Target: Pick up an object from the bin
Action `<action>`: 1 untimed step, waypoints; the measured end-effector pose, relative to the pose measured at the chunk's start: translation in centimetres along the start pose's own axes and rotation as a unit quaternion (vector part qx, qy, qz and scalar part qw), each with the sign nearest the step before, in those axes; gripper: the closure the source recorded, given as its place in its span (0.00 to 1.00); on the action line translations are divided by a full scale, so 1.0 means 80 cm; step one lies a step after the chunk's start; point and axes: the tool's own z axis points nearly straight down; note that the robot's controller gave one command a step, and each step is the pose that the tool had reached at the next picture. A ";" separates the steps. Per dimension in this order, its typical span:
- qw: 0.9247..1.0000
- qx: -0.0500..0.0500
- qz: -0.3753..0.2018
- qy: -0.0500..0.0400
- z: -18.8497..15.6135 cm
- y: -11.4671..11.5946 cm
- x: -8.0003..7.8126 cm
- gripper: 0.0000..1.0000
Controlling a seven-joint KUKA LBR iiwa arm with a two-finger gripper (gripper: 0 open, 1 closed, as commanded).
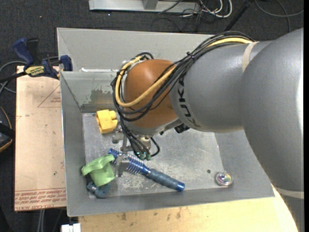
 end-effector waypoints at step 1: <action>0.997 0.001 -0.081 -0.003 0.067 -0.038 -0.033 0.00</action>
Offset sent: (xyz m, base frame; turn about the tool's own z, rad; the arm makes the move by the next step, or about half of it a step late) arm 0.0262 -0.0291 -0.0518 -0.1649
